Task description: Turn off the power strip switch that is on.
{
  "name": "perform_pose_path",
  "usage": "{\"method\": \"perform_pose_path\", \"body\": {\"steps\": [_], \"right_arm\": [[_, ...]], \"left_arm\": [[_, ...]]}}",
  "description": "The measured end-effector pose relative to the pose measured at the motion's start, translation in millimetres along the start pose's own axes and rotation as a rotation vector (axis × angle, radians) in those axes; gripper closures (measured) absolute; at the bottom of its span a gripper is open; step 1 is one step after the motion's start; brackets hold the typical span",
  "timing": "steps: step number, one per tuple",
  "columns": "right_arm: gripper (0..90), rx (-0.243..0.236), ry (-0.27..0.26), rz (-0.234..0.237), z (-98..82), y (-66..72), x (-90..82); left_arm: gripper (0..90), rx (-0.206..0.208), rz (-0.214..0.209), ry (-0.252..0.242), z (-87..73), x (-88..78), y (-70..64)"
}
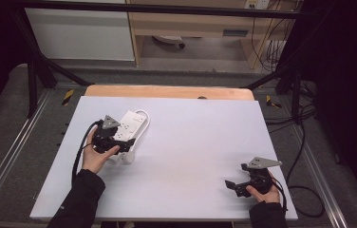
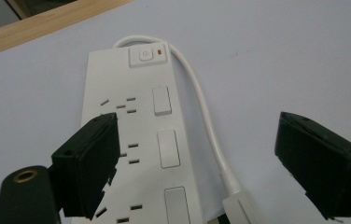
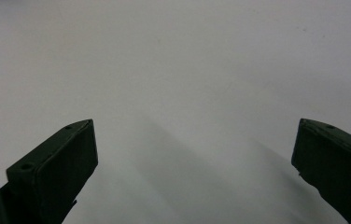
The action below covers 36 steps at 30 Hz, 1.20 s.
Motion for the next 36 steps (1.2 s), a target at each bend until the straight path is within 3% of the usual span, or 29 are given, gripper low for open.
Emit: {"method": "perform_pose_path", "body": {"steps": [21,36], "right_arm": [[0.9,0.000,0.000,0.000,-0.1,-0.2,0.1],[0.8,-0.002,0.004,0.001,-0.4,-0.3,0.7]], "left_arm": [[36.2,-0.013,0.029,-0.011,5.8,13.5,3.7],[50.7,-0.047,0.032,-0.008,4.9,24.7,7.7]]}}
Point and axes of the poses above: each handheld gripper's, and its own axes: x roughly forward along the jaws, z roughly out of its top, y roughly to its left, the point moved 4 cm from there along x, roughly forward along the jaws, and after that the axes turned 1 degree about -x, right-handed, at the moved point
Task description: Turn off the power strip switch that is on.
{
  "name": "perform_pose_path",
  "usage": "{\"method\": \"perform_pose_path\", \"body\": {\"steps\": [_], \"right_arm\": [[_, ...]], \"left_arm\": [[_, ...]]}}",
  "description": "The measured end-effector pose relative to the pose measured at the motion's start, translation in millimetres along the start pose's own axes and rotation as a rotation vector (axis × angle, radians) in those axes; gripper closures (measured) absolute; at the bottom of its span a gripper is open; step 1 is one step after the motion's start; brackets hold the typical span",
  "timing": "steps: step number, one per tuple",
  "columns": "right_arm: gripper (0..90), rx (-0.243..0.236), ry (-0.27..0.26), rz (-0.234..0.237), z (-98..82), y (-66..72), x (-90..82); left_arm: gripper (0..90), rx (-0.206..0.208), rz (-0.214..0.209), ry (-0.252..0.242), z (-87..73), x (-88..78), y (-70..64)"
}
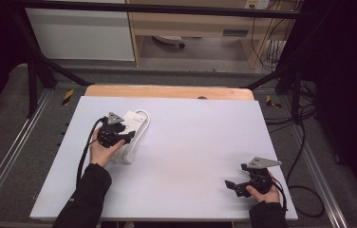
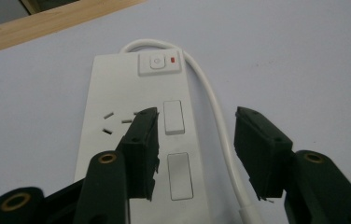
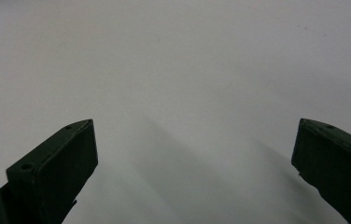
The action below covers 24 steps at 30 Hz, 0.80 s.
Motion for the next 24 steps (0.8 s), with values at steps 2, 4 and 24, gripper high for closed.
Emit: {"method": "perform_pose_path", "body": {"steps": [2,4,24], "right_arm": [[0.9,0.000,0.001,0.000,0.0,0.2,-0.1],[0.9,0.001,0.000,0.000,0.1,0.2,-0.1],[0.9,0.003,-0.002,0.002,0.3,0.3,-0.4]], "left_arm": [[52.8,-0.007,0.002,-0.002,0.1,0.8,0.5],[54.7,-0.007,0.005,0.001,-0.1,1.3,0.8],[76.6,-0.027,0.045,-0.020,1.3,9.6,5.9]]}}
Point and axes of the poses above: each handheld gripper's, and its own axes: x roughly forward along the jaws, z roughly out of its top, y roughly to its left, the point moved 4 cm from there along x, roughly forward along the jaws, and after that the axes turned 1 degree about -x, right-handed, at the moved point
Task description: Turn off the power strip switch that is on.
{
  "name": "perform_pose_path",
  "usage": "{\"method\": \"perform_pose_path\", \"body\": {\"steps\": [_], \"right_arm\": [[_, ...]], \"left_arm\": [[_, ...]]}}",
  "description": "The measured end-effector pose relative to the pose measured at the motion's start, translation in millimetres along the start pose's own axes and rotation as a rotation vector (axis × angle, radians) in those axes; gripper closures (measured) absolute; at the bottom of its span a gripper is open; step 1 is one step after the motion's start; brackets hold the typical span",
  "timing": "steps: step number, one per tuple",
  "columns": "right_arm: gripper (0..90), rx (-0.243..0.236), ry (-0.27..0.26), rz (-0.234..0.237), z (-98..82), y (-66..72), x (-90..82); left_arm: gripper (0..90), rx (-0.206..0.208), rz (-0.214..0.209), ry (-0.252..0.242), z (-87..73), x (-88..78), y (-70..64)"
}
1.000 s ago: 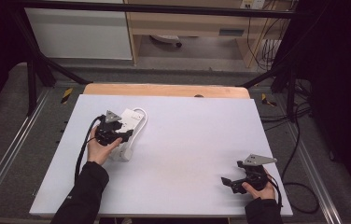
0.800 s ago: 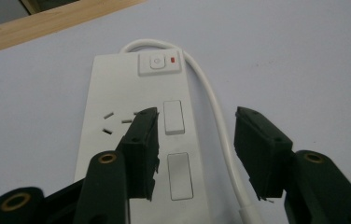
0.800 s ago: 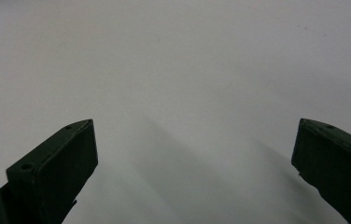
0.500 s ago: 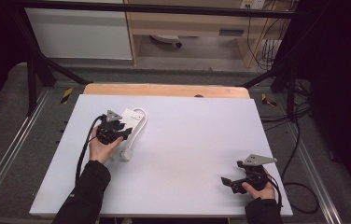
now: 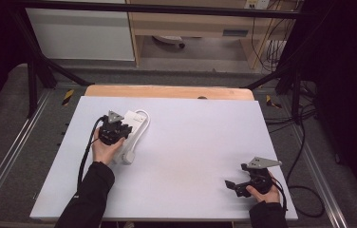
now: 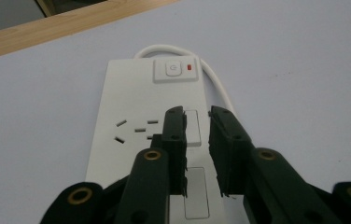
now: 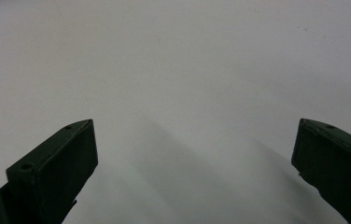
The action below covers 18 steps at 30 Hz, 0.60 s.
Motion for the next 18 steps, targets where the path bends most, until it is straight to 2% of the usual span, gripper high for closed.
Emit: {"method": "perform_pose_path", "body": {"steps": [9,18], "right_arm": [[0.9,0.000,0.000,0.000,0.0,-0.1,-0.1],[0.8,0.000,-0.002,0.001,0.0,-0.1,0.0]], "left_arm": [[85.2,0.011,0.007,-0.004,2.3,5.8,-0.7],[89.5,0.018,0.004,0.006,3.4,12.4,-1.7]]}}
Point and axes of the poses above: each handheld gripper's, and its own axes: x roughly forward along the jaws, z roughly out of its top, y roughly to its left, the point moved 4 cm from there along x, roughly forward along the jaws, and after that the axes turned 1 degree about -x, right-handed, at the moved point
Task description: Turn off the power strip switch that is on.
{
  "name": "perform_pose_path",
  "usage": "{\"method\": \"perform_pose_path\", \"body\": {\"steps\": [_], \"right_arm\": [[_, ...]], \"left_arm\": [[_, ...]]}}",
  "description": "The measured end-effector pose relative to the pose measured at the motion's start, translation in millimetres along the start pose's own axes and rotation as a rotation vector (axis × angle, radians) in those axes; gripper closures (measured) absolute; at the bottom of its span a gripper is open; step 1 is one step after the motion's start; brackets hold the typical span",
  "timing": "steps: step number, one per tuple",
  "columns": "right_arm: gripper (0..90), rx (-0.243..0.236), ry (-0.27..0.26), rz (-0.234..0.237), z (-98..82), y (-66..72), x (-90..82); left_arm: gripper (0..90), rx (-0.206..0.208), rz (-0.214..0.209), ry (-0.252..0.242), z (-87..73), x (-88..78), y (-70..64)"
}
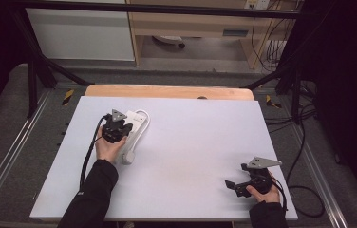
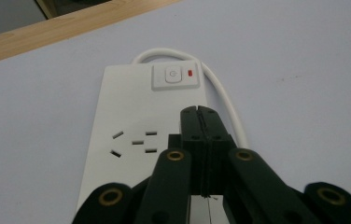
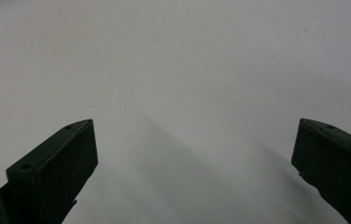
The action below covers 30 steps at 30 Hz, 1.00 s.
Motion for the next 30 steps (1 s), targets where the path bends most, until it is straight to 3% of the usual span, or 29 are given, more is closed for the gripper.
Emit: {"method": "perform_pose_path", "body": {"steps": [30], "right_arm": [[0.8,-0.002,0.003,0.001,-0.1,0.1,0.2]], "left_arm": [[89.6,0.006,-0.008,0.036,-9.0,11.6,3.8]]}}
Point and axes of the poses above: each handheld gripper's, and its own axes: x roughly forward along the jaws, z roughly out of its top, y roughly to its left, the point moved 4 cm from there along x, roughly forward along the jaws, and after that the axes turned 1 degree about -x, right-handed, at the moved point
